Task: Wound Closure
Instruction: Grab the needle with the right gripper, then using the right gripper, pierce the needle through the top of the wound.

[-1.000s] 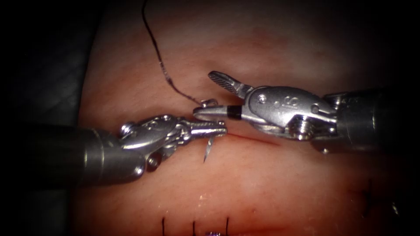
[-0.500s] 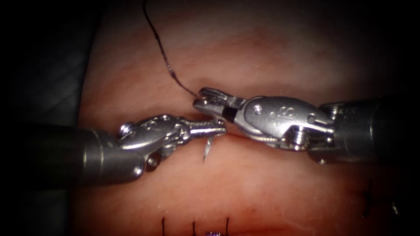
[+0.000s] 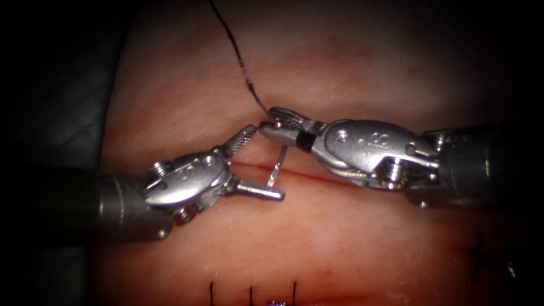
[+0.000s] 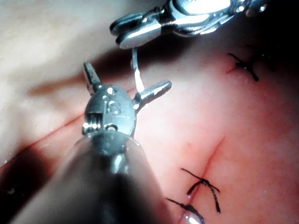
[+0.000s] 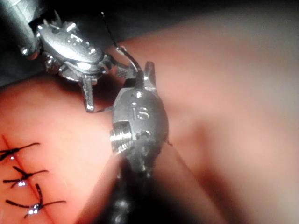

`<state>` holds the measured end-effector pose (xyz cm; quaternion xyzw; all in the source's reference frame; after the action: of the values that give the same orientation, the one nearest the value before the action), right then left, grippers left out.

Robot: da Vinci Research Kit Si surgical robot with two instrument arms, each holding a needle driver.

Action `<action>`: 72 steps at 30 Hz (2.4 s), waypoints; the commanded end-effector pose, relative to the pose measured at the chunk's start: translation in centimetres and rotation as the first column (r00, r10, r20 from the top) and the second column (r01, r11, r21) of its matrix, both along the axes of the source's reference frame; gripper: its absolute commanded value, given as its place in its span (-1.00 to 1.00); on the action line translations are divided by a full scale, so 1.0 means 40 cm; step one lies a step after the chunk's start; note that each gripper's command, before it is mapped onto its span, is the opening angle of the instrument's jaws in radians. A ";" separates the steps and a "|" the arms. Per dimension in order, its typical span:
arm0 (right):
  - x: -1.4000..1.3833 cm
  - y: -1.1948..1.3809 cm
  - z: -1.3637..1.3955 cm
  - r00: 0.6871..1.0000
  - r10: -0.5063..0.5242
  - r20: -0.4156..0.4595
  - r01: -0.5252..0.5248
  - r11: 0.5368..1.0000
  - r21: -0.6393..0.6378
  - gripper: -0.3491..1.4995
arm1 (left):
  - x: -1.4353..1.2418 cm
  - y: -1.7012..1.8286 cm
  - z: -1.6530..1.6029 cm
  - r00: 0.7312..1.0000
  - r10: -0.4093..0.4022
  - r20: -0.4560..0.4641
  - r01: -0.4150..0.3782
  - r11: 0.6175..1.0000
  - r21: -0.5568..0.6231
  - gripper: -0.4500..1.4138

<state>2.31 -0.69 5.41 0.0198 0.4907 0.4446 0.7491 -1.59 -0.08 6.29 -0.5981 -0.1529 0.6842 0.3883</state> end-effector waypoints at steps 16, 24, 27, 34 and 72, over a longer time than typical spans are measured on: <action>-0.0069 0.0023 0.0092 0.989 -0.087 -0.117 0.099 0.990 0.101 -1.00 | 0.0177 -0.0049 0.0020 0.967 0.233 -0.102 -0.244 0.963 -0.119 0.08; -0.0075 0.0024 0.0134 0.989 -0.087 -0.122 0.103 0.985 0.136 -1.00 | 0.0181 -0.0044 0.0035 0.965 0.205 -0.162 -0.228 0.964 -0.138 0.21; -0.0075 0.0016 0.0142 0.989 -0.088 -0.123 0.104 0.985 0.137 -1.00 | 0.0172 -0.0043 0.0036 0.965 0.173 -0.199 -0.207 0.965 -0.162 0.21; -0.0058 0.0008 0.0151 0.984 -0.122 -0.127 0.131 0.989 0.064 -1.00 | 0.0182 -0.0069 0.0038 0.938 0.220 -0.269 -0.275 0.943 -0.189 0.07; 0.0324 0.0089 0.0322 0.930 -0.359 0.081 0.343 0.763 -0.548 -1.00 | 0.0148 -0.0124 0.0333 0.782 0.278 -0.557 -0.373 0.926 -0.061 -0.65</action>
<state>3.54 -0.34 6.65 -0.1000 0.5957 0.1361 0.7853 -0.94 -0.58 7.61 -0.3716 -0.0835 0.8932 0.2391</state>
